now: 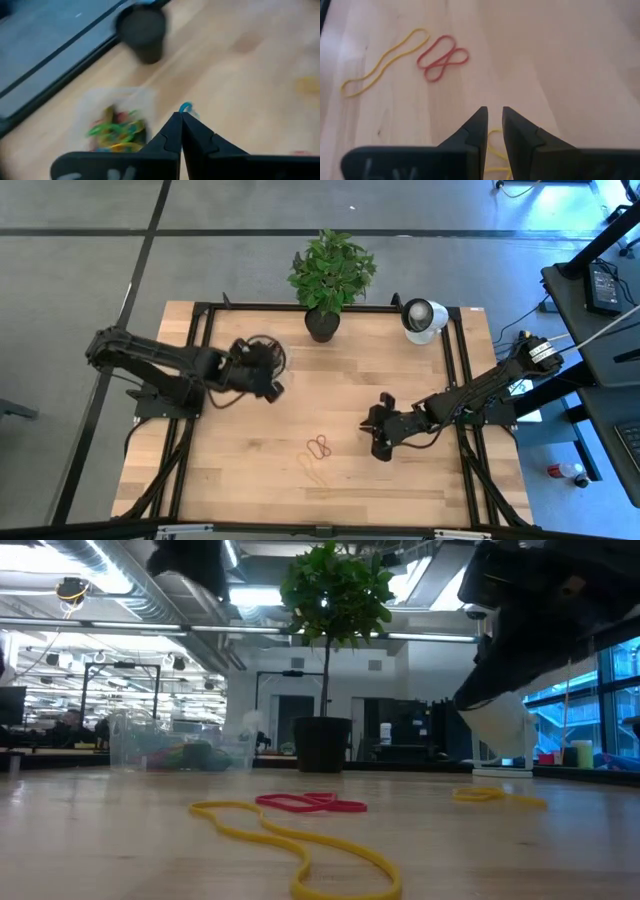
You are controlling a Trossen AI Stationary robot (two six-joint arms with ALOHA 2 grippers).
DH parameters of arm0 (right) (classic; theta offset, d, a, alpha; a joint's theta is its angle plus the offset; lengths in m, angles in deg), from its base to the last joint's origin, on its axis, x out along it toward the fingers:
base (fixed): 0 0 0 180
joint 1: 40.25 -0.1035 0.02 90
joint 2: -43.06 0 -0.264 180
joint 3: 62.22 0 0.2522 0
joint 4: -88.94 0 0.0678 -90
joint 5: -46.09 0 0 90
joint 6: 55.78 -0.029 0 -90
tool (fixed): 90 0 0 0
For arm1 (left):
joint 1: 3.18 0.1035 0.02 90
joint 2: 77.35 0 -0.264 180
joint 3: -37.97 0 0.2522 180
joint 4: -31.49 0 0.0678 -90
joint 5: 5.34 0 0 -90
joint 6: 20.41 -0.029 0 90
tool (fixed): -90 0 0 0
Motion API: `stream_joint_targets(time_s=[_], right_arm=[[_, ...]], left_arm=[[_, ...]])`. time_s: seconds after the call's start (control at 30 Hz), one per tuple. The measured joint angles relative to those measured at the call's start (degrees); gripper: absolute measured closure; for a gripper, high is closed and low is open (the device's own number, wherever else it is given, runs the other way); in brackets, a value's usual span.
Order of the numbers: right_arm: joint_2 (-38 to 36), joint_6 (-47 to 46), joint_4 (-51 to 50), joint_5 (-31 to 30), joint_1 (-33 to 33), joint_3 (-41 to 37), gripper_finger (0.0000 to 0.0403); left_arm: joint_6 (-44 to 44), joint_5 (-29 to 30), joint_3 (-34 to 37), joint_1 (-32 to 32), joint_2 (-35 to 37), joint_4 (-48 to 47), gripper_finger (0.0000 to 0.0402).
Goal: Pick and place rubber bands into bin
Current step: Put the blue rubber band into the transparent bin
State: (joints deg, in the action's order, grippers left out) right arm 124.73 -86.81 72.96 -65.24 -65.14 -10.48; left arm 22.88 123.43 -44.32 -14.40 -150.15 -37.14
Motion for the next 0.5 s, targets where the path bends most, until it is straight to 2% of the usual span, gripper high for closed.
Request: stream_joint_targets(time_s=[0.13, 0.3, 0.5], right_arm=[[0.0, -1.8, 0.4, -2.9, 0.3, 0.0, 0.0341], [0.0, -6.1, 0.7, -3.1, 1.8, 0.0, 0.0341], [0.0, -12.5, 2.0, -3.2, 4.0, 0.0, 0.0341]], left_arm=[[-2.3, -1.8, 0.0, 6.7, 0.7, -6.3, 0.04], [-10.8, -4.4, 0.0, 16.0, 0.8, -9.4, 0.04], [-21.7, -13.8, 5.7, 28.0, 0.8, -6.7, 0.04]])
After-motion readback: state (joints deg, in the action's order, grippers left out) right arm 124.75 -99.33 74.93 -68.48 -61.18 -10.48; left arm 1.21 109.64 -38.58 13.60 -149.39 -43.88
